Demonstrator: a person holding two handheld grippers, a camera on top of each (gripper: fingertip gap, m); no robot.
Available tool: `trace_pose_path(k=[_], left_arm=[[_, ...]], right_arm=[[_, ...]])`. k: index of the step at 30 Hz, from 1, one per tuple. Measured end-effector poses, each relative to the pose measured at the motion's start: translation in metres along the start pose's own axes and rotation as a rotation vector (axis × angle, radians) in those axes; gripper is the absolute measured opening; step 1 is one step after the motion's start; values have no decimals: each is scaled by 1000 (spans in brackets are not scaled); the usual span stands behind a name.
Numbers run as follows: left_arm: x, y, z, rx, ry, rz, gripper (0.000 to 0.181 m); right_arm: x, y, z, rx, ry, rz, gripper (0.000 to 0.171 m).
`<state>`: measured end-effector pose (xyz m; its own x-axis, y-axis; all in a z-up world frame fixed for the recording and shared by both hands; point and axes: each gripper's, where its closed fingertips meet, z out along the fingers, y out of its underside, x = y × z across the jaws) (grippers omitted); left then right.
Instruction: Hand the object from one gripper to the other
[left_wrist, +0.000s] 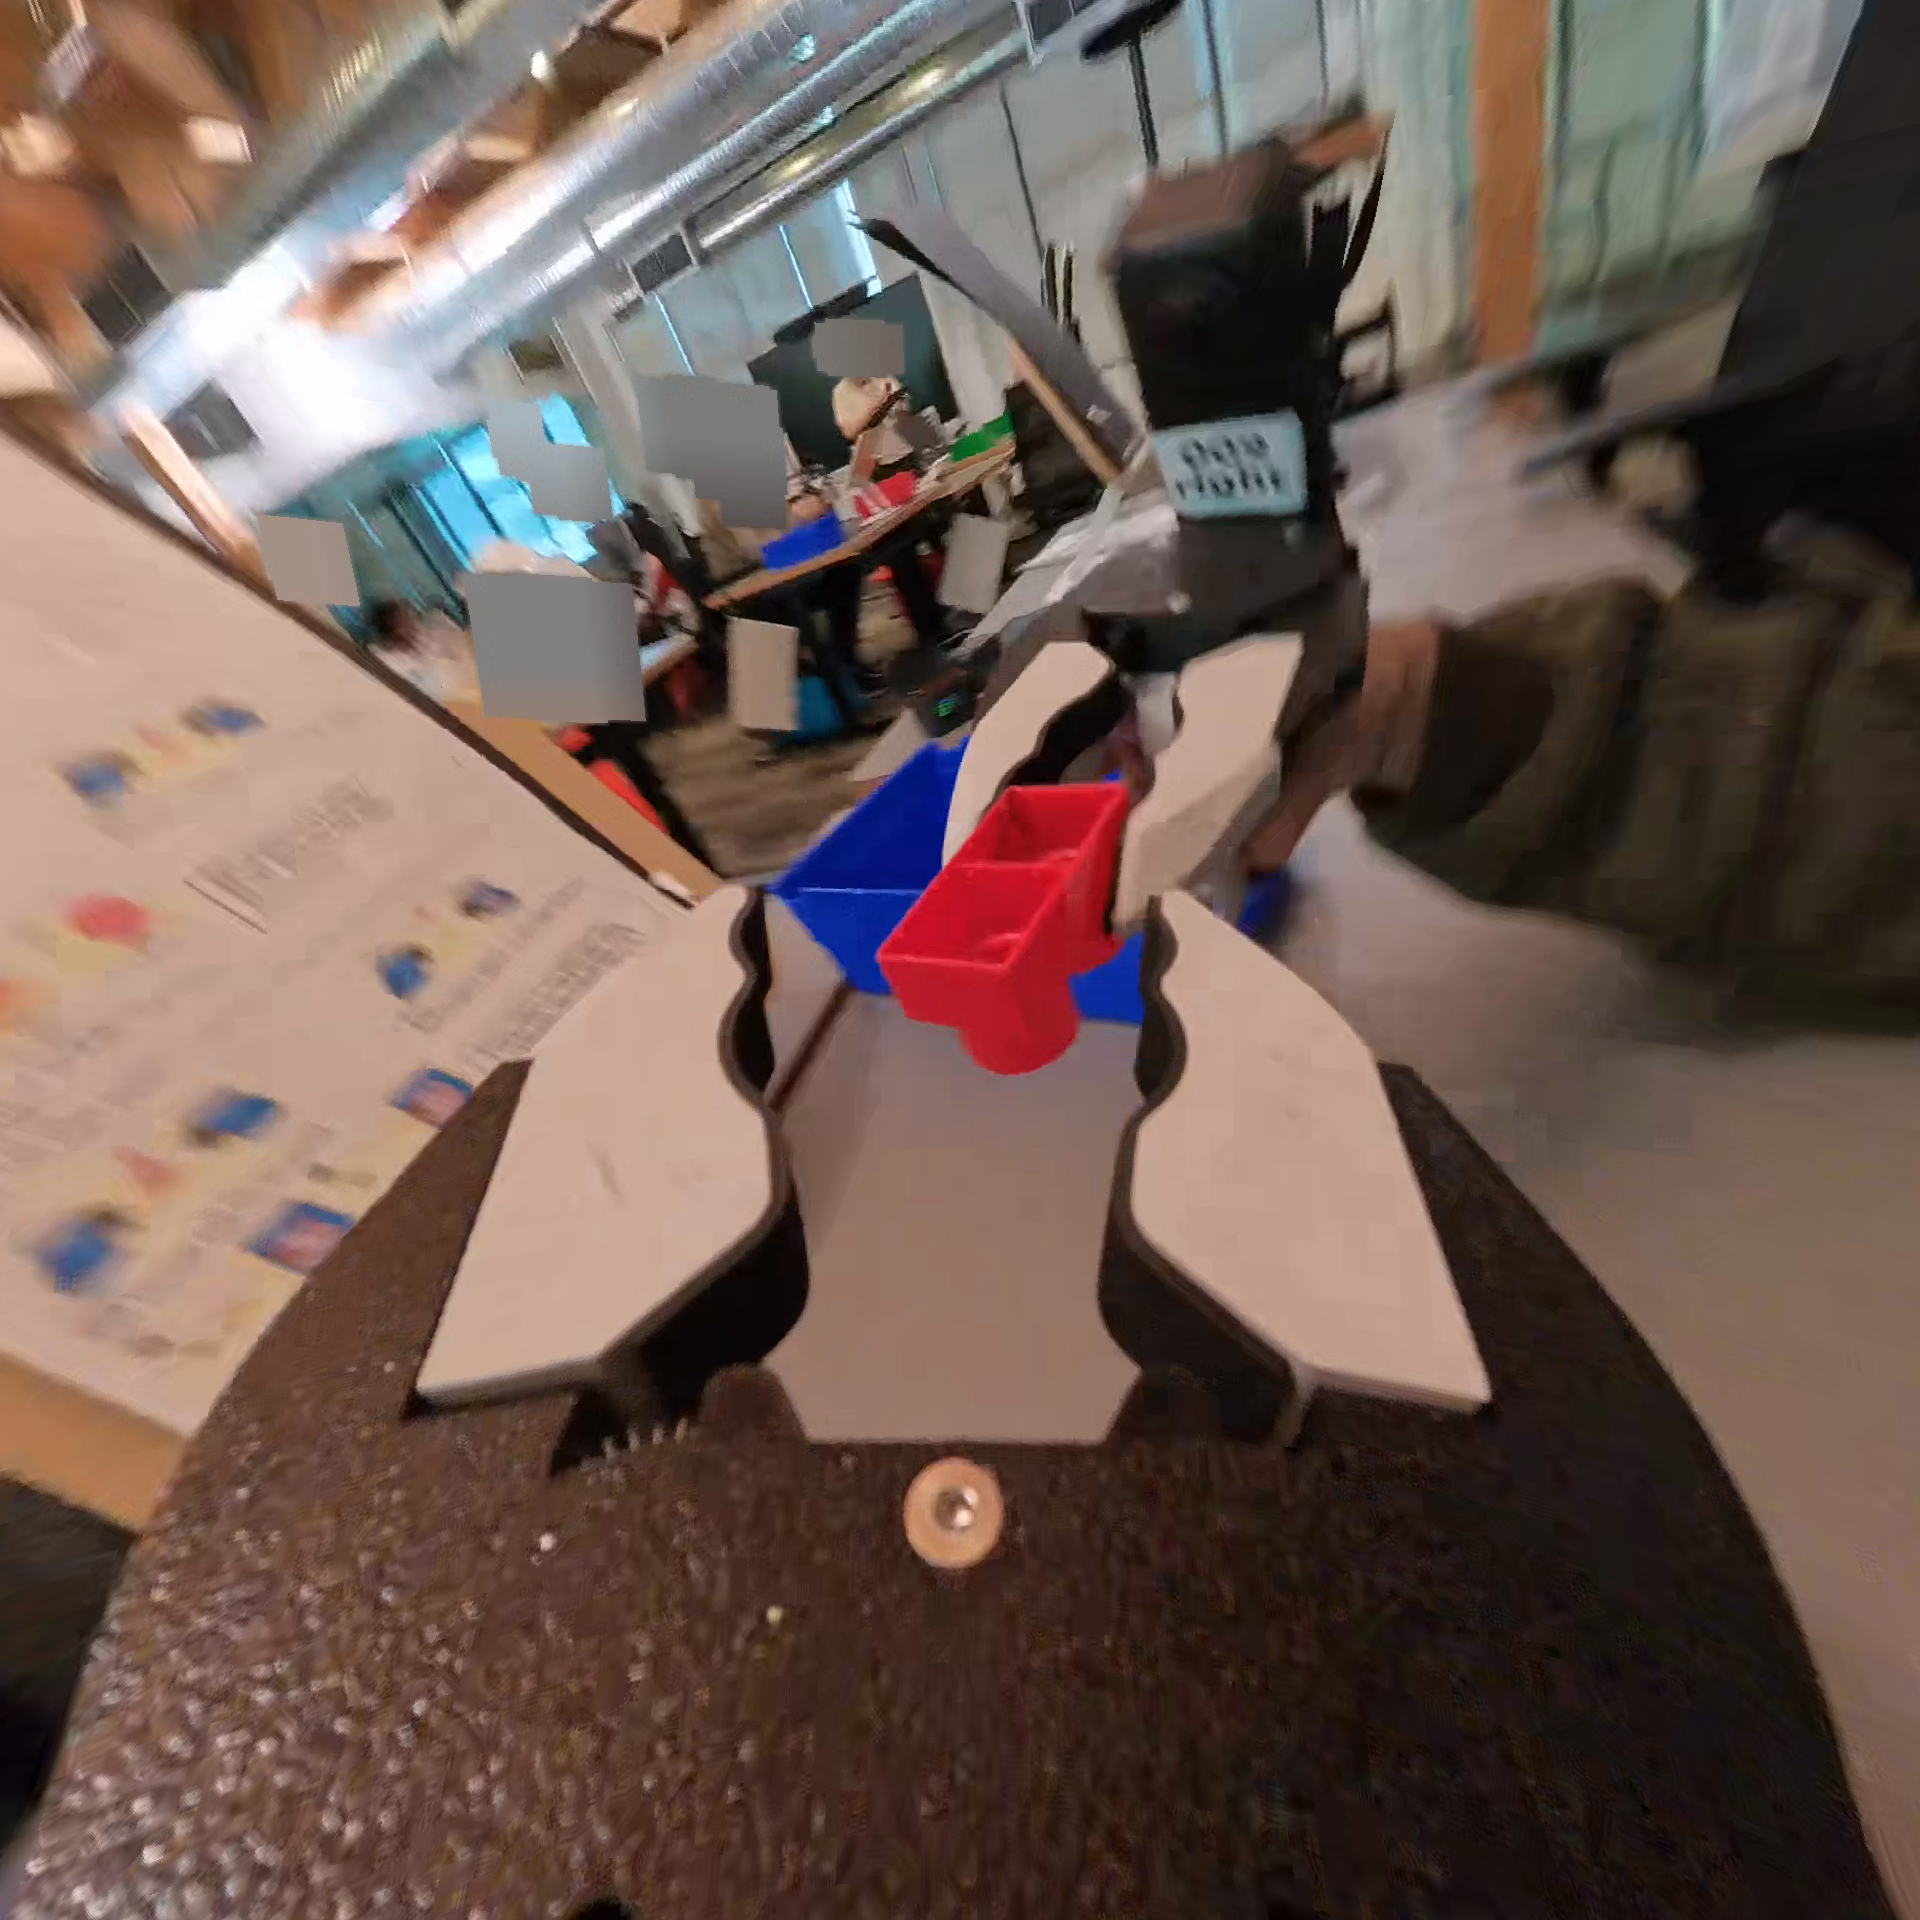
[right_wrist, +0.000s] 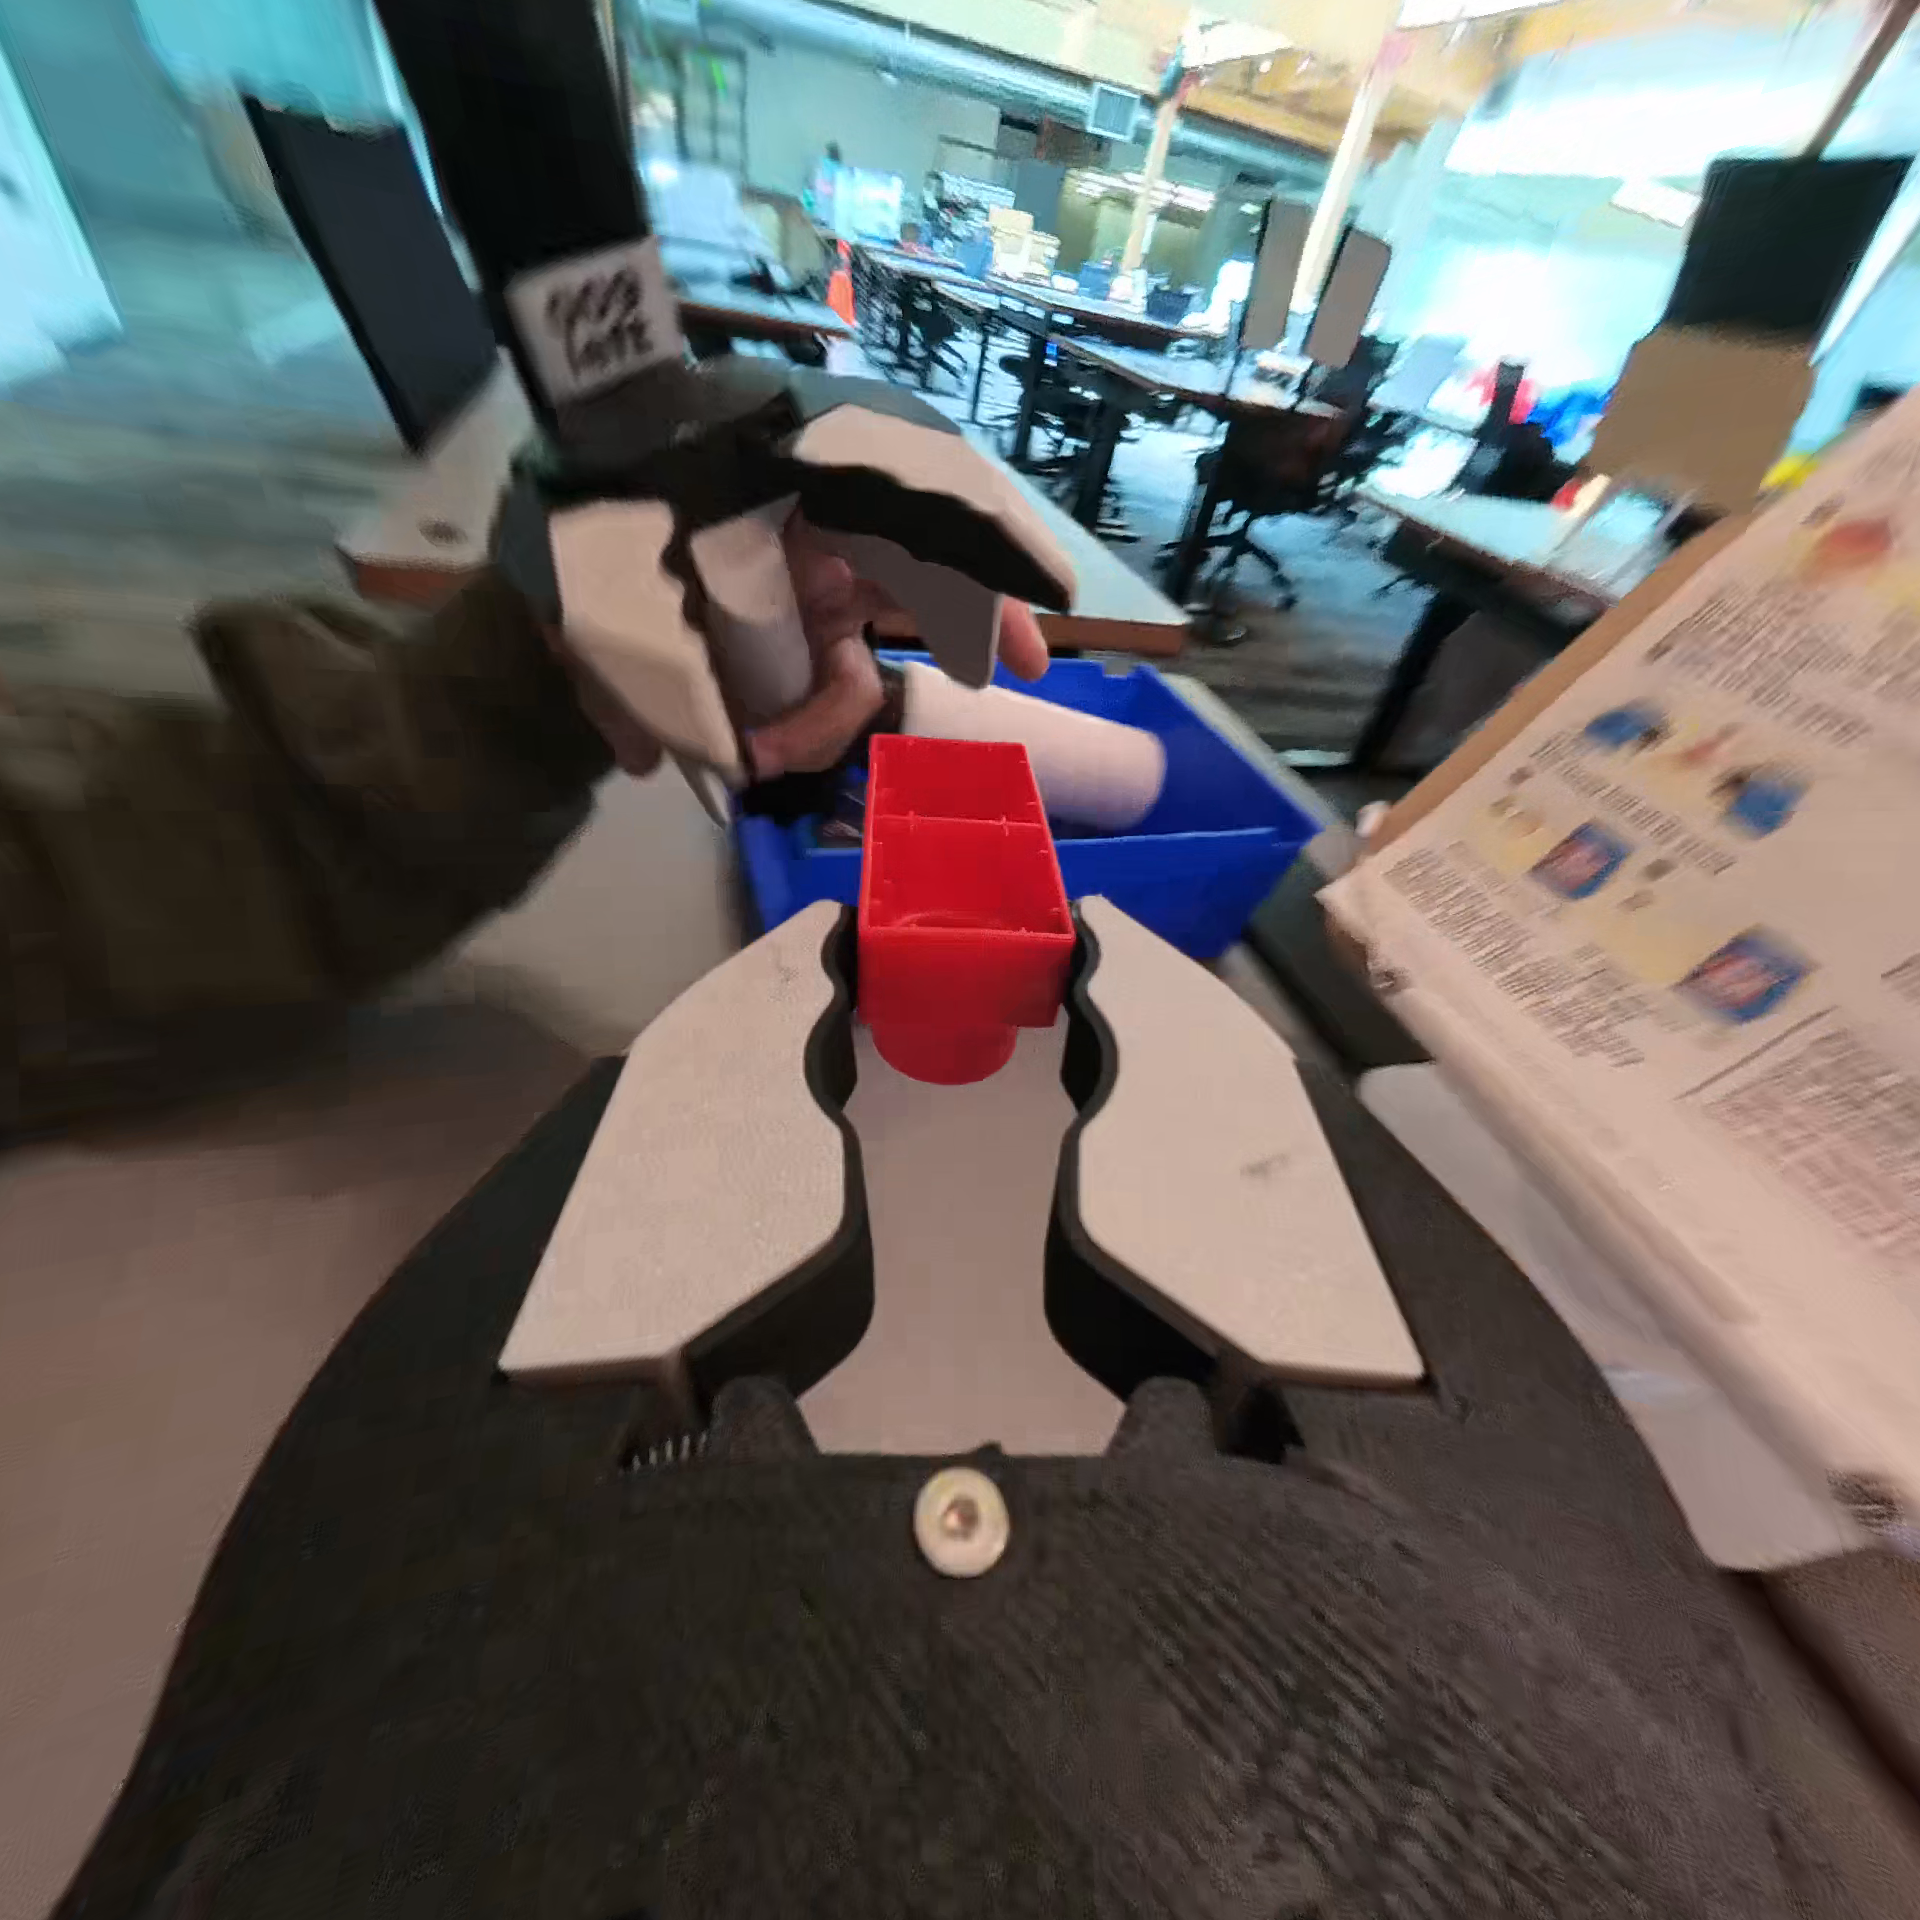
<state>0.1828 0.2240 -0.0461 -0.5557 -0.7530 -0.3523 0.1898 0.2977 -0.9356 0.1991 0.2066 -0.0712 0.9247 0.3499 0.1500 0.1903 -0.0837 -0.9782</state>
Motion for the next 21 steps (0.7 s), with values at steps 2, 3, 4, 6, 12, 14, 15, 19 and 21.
trace_pose_path(k=[2, 3, 4, 6, 12, 14, 15, 19, 21], left_arm=[[4, 4, 3, -37, -34, 200, 69], [6, 5, 5, -45, -36, 248, 69], [8, 6, 7, -45, -30, 272, 69], [13, 3, 9, -10, -15, 297, 67], [24, 5, 11, -42, -10, 511, 63], [25, 3, 15, -36, -22, 523, 63], [24, 2, 16, -29, -31, 536, 61], [25, 7, 18, -62, -23, 563, 51], [29, 7, 17, -49, 20, 530, 46]], right_arm=[[-3, -1, -2, 23, -87, 202, 37], [-10, -2, -3, 30, -160, 282, 37], [-14, -3, -5, 41, -213, 350, 37], [-17, -7, -7, 78, -277, 465, 37], [-5, -12, -15, 161, -327, 690, 37], [-9, -13, -16, 159, -360, 703, 37], [-11, -14, -16, 158, -374, 707, 37], [-18, -16, -15, 152, -402, 689, 37], [-21, -14, -14, 138, -405, 632, 38]])
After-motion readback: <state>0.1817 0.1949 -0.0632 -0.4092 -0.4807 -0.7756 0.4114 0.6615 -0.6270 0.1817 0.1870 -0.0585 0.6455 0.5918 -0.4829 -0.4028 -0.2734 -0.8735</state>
